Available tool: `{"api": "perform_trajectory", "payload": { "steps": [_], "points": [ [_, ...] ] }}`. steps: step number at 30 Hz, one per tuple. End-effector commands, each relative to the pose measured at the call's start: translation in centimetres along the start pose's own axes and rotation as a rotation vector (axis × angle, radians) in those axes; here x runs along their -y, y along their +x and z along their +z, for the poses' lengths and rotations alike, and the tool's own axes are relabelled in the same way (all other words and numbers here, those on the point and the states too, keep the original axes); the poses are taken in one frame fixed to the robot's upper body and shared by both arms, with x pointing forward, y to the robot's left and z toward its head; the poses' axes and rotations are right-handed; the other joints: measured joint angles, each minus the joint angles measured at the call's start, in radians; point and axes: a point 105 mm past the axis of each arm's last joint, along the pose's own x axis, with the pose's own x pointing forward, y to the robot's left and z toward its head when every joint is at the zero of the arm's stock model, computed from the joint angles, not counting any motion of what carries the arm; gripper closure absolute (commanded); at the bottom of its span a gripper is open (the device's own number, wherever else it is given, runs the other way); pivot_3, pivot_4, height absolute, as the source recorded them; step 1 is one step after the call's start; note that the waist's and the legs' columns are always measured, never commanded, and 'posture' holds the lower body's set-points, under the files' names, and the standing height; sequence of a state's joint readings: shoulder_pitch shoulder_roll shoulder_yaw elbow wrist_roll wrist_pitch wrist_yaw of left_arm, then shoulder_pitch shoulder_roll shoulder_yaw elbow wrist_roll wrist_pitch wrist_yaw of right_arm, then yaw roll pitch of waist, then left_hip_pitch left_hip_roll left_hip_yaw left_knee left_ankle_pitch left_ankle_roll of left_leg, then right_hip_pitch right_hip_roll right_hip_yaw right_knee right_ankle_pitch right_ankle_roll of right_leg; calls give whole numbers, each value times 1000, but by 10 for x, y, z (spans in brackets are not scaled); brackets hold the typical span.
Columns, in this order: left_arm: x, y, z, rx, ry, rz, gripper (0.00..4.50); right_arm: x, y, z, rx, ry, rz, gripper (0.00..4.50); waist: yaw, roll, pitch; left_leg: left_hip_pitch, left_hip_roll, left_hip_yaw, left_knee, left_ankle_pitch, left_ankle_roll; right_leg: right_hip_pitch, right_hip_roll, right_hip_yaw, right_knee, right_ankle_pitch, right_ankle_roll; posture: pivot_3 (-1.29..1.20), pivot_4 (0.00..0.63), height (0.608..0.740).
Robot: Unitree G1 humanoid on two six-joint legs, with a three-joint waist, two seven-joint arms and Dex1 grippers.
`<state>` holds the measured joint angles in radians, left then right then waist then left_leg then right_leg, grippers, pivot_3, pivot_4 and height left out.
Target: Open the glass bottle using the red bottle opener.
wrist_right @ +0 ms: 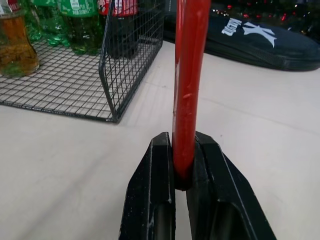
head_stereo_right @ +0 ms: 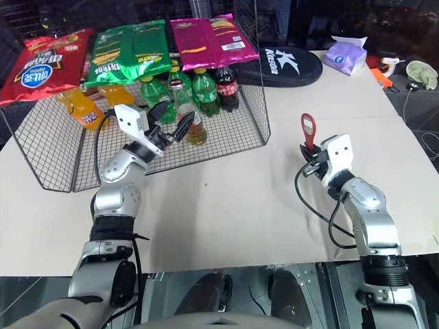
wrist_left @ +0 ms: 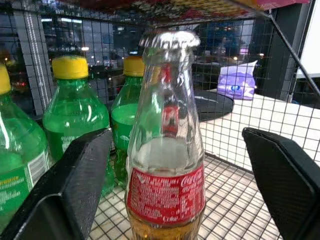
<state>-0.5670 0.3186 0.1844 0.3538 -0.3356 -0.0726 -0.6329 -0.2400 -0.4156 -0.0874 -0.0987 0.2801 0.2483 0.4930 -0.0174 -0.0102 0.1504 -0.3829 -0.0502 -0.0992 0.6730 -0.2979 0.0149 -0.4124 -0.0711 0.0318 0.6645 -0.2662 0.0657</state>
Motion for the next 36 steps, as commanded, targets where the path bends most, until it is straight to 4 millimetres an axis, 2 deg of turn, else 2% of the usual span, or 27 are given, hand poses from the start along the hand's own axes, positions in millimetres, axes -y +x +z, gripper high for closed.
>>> {"api": "perform_trajectory", "payload": {
  "steps": [1, 5, 13, 22, 25, 27, 32, 36],
  "points": [
    [0, 14, 6, 1, 25, -8, 87, 1, -2, 16, 60, -30, -11, 4237, 2, 0, 0, 0, 0, 0, 0, 0, 0, 0, 0, 0, 0, 0, 0, 0, 150, 740],
    [-6, 26, 2, -27, 0, 34, 87, 2, 0, 16, 63, -26, -17, 4237, 2, 0, 0, 0, -1, 0, 0, 0, 0, 0, 0, 0, 0, 0, 0, 0, 150, 740],
    [-3, 40, -20, -126, -6, 9, 87, -2, 3, 14, 63, -22, -17, 4237, -4, 0, 0, 0, -1, 0, 0, 0, 0, 0, 0, 0, 1, 0, 0, 0, 150, 740],
    [-8, 44, -23, -118, -13, 24, 87, -5, 4, 14, 58, -39, -3, 4237, -4, 0, 0, 0, -1, 0, 0, 0, 0, 0, 0, -1, 1, 0, 0, 0, 150, 740],
    [-8, 44, -19, -97, 4, 17, 888, -7, 5, 14, 58, -35, -1, 4237, -4, 0, 0, 0, -1, 0, 0, 0, 0, 0, 0, -1, 1, 0, 0, 0, 150, 740],
    [-7, 44, -18, -90, 0, 12, 1652, -8, 5, 12, 54, -31, 2, 4237, -4, 0, 0, 0, -1, 0, 0, 0, 0, 0, 0, -1, 1, 0, 0, 0, 150, 740],
    [-3, 41, -20, -91, 11, -18, 1662, -9, 6, 11, 52, -33, 11, 4237, -8, 0, 0, -1, -1, 0, 1, 0, 0, 0, 0, -1, 1, 0, 0, 0, 150, 740],
    [4, 33, -10, -56, 8, -68, 1662, -9, 7, 12, 55, -34, 12, 4237, -18, 0, 0, -1, -1, 0, 1, 0, 0, 0, 0, -1, 1, 0, 0, 0, 150, 740]
  ]
}}
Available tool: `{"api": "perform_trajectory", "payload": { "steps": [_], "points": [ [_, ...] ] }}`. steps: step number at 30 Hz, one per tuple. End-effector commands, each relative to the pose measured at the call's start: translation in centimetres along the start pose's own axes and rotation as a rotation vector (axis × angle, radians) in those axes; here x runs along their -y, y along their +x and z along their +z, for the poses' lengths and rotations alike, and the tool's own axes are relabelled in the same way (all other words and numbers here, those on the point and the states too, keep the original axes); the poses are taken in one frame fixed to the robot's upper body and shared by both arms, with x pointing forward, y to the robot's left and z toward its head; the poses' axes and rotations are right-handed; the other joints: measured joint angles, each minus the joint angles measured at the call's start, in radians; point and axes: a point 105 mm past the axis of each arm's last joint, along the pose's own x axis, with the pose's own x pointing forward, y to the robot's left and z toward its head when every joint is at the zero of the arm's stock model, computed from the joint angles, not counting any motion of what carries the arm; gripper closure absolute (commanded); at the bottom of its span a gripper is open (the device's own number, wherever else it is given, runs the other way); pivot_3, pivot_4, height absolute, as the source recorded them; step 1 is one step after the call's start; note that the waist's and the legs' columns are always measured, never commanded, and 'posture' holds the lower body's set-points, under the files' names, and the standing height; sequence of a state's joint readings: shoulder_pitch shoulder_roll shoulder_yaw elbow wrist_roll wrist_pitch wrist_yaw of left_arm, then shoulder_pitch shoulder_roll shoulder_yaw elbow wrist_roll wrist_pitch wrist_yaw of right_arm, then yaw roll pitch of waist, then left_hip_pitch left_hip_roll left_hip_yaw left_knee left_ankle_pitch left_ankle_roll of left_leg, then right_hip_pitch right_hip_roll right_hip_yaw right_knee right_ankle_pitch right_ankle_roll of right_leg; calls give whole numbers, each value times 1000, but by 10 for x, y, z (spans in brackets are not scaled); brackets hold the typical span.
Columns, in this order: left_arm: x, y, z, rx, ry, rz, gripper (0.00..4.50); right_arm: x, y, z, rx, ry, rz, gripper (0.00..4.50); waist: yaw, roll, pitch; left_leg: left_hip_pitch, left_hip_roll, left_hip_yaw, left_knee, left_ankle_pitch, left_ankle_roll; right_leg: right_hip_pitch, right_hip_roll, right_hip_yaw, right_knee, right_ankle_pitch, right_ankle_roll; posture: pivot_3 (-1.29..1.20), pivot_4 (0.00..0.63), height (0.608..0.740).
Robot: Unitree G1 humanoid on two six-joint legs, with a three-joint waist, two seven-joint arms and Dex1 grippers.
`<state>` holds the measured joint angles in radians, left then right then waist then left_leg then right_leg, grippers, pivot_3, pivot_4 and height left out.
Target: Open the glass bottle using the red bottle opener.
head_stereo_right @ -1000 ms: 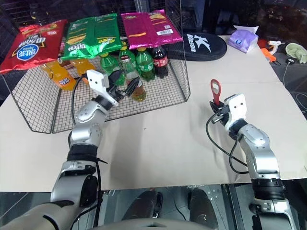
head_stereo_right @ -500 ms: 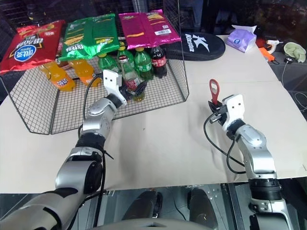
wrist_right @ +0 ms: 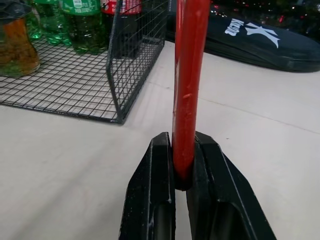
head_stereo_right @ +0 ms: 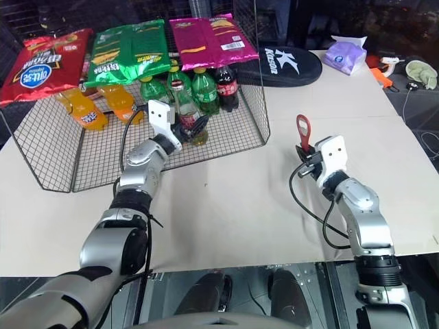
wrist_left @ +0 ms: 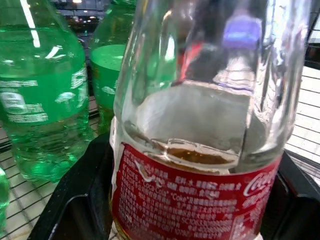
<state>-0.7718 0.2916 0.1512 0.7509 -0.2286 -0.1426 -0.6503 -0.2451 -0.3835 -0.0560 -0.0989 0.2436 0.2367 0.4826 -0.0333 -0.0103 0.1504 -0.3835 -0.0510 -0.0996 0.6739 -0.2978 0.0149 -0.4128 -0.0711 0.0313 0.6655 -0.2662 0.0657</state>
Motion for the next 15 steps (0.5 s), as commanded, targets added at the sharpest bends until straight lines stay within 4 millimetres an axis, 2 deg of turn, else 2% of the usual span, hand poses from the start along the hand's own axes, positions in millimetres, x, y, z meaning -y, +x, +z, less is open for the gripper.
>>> {"api": "perform_trajectory", "payload": {
  "steps": [1, 3, 10, 15],
  "points": [
    [5, -6, 31, 104, 35, -51, 1662, 2, 1, 14, 53, -24, -3, 4237, -5, 0, 0, 0, 0, 0, 0, 0, 0, 0, 0, 0, 0, 0, 0, 0, 150, 740],
    [10, -13, 35, 106, 33, -76, 1662, 1, 3, 16, 59, -26, 2, 4237, -9, 0, 0, 0, 0, 0, 0, 0, 0, 0, 0, 0, 0, 0, 0, 0, 150, 740],
    [56, -55, 54, 140, 1, -272, 1662, 3, 6, 27, 88, -49, 3, 4237, -8, 0, 0, 0, 1, 1, 0, 0, 0, -2, 0, 2, 2, 0, 0, 0, 150, 740],
    [74, -80, 44, 66, -33, -316, 1662, 2, 7, 26, 87, -47, 9, 4237, -7, 0, 0, 0, 1, 1, 1, 0, 0, -1, 0, 3, 3, 0, 0, 0, 150, 740]
  ]
}}
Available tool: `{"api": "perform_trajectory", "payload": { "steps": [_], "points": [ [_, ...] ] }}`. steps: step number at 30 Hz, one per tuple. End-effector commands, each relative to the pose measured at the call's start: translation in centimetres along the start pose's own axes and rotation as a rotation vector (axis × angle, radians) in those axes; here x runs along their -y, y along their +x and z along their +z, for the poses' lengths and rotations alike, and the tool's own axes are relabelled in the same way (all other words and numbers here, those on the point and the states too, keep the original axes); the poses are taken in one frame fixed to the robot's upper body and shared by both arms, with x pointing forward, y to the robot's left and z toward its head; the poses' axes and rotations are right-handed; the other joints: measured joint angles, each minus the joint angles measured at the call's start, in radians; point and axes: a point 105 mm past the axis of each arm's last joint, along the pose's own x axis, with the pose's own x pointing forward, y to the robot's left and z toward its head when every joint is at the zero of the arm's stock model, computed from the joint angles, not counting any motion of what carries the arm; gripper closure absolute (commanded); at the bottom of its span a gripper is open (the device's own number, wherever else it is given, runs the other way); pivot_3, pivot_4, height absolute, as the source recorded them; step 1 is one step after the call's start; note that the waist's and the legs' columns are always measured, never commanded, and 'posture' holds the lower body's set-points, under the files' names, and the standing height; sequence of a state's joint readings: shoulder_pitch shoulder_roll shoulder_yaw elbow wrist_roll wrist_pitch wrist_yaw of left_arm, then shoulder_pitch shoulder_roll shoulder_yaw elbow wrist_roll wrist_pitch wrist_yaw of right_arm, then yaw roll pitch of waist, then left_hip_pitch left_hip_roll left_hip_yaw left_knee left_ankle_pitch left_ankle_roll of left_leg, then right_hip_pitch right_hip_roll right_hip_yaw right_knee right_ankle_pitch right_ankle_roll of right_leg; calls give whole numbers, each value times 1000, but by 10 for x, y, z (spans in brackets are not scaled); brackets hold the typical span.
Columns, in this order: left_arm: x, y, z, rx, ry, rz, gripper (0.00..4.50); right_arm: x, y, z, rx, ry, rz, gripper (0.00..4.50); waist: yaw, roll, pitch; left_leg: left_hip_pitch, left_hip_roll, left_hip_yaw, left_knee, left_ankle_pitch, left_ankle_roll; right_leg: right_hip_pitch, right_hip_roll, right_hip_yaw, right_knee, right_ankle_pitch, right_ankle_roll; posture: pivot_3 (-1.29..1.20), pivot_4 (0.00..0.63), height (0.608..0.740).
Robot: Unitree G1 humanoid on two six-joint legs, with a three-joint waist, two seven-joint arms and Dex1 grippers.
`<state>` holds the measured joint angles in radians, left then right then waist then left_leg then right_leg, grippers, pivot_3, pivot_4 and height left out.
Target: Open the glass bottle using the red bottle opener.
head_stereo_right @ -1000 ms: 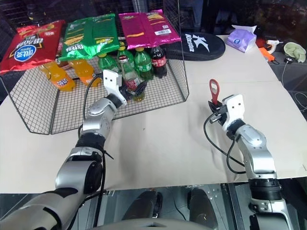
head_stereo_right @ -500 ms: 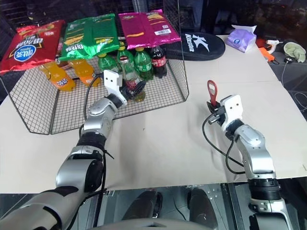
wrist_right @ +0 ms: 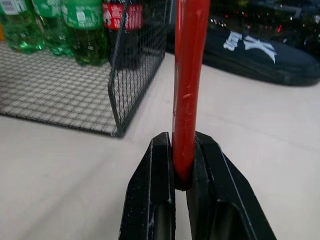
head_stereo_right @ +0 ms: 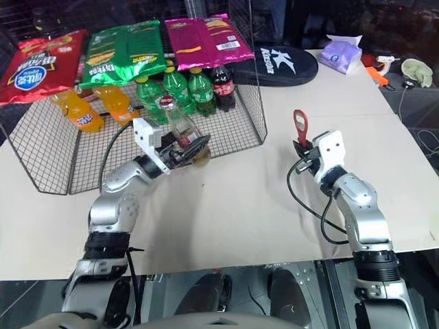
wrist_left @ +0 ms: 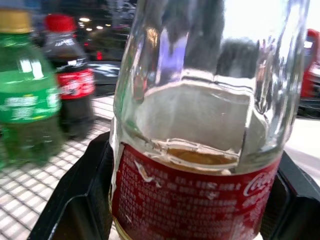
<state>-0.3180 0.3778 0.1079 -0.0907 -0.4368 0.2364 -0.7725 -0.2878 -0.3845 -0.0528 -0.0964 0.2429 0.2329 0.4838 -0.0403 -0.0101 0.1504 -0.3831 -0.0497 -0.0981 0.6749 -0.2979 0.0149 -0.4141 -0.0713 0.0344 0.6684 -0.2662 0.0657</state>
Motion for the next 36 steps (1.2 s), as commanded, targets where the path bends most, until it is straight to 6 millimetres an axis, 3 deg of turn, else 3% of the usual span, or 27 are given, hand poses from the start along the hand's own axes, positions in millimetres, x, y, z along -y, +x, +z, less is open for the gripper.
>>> {"api": "perform_trajectory", "payload": {
  "steps": [1, 9, 25, 27, 29, 36],
  "points": [
    [17, -6, 15, 35, -15, -55, 1662, 2, 1, 13, 51, -25, 0, 4237, 1, 0, 0, 0, 0, 0, 0, 0, 0, 0, 0, 0, 0, 0, 0, 0, 150, 740],
    [32, -11, -1, -34, -52, -83, 1662, 1, 3, 13, 50, -18, 11, 4237, 3, 0, 0, 0, 0, 1, 2, 0, 0, 0, 0, 1, 2, 0, 0, 0, 150, 740],
    [37, -11, -15, -24, 15, -14, 1662, 0, 4, 14, 60, -2, 12, 4237, 4, 0, 0, 2, 0, 4, 1, 0, 0, 0, 1, 3, 4, 0, 0, 0, 150, 740],
    [36, -12, -15, -23, 23, -9, 660, 0, 4, 13, 58, -5, 15, 4237, 5, 0, 0, 2, 0, 4, 1, 0, 0, 0, 1, 3, 4, 0, 0, 0, 150, 740],
    [36, -12, -15, -23, 29, -7, 127, 0, 5, 13, 58, -7, 18, 4237, 5, 0, 0, 2, 0, 4, 1, 0, 0, 0, 1, 4, 4, 0, 0, 0, 150, 740],
    [38, -15, -11, 14, 31, -15, 127, -1, 6, 13, 56, -10, 31, 4237, 4, 0, 0, 2, 0, 4, 1, 0, 0, 0, 1, 4, 4, 0, 0, 0, 150, 740]
  ]
}}
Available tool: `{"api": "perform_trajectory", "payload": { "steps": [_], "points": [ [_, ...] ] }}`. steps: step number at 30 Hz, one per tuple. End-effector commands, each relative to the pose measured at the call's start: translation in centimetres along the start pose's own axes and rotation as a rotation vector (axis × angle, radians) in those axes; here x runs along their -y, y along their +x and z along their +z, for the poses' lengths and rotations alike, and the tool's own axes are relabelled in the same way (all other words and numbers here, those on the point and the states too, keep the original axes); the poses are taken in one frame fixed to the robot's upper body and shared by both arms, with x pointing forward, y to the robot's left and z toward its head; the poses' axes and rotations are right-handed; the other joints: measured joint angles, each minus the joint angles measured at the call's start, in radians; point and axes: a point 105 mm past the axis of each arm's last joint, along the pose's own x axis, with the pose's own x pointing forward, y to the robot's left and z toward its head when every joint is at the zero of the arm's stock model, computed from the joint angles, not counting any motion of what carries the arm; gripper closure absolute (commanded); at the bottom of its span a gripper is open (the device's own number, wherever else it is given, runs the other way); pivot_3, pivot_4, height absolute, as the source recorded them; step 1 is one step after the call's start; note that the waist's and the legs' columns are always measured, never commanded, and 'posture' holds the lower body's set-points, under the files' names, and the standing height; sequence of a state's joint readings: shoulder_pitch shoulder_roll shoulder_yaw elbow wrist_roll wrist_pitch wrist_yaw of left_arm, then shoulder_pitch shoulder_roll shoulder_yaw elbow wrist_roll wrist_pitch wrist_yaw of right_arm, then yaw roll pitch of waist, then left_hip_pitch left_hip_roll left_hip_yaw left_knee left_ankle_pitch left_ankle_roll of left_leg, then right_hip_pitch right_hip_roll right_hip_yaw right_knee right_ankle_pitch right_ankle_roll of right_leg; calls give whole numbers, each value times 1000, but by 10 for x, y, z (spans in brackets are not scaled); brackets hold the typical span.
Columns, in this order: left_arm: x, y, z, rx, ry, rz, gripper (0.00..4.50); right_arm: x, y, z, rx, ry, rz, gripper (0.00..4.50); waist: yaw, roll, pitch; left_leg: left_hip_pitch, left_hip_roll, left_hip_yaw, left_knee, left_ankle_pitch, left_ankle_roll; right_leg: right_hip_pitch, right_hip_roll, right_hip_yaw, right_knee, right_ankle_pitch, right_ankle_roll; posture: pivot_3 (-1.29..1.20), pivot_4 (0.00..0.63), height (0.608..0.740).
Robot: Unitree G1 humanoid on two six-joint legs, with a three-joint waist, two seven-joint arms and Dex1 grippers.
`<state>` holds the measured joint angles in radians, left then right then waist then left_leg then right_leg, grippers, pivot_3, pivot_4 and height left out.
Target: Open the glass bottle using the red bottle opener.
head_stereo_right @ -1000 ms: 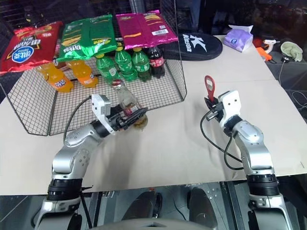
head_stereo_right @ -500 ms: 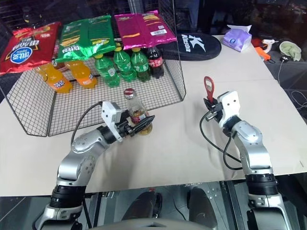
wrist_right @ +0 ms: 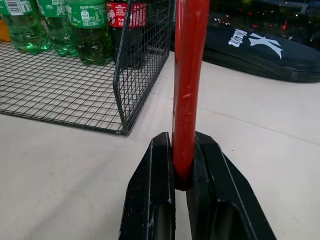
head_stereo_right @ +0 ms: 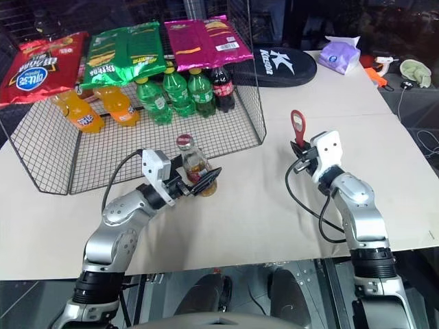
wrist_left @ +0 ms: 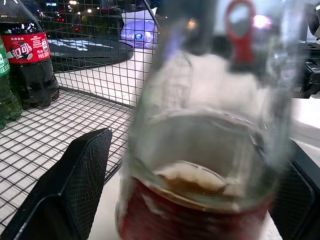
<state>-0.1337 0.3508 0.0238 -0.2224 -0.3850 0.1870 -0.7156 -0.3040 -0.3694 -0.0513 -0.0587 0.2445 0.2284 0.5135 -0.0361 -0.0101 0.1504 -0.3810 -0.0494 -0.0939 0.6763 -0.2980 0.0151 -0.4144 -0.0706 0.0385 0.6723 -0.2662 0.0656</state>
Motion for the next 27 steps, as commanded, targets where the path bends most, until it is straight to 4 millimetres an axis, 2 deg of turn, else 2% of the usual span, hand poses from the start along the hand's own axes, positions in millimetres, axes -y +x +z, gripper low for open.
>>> {"api": "perform_trajectory", "payload": {
  "steps": [1, 12, 27],
  "points": [
    [3, -2, 17, 82, 32, -12, 127, 2, 2, 17, 61, -35, 4, 4237, 0, 0, 0, 0, 0, 0, 0, 0, 0, 0, 0, 0, 0, 0, 0, 0, 150, 740],
    [6, -13, 47, 185, 36, -30, 127, 1, 2, 13, 48, -32, 4, 4237, 0, 0, 0, 0, 0, 0, 0, 0, 0, 0, 0, 1, 0, 0, 0, 0, 150, 740],
    [8, -17, 48, 183, 73, -25, 127, -1, 3, 11, 40, -30, 20, 4237, 0, 0, 0, 0, 0, 1, 0, 0, 0, 0, 0, 1, 0, 0, 0, 0, 150, 740]
  ]
}}
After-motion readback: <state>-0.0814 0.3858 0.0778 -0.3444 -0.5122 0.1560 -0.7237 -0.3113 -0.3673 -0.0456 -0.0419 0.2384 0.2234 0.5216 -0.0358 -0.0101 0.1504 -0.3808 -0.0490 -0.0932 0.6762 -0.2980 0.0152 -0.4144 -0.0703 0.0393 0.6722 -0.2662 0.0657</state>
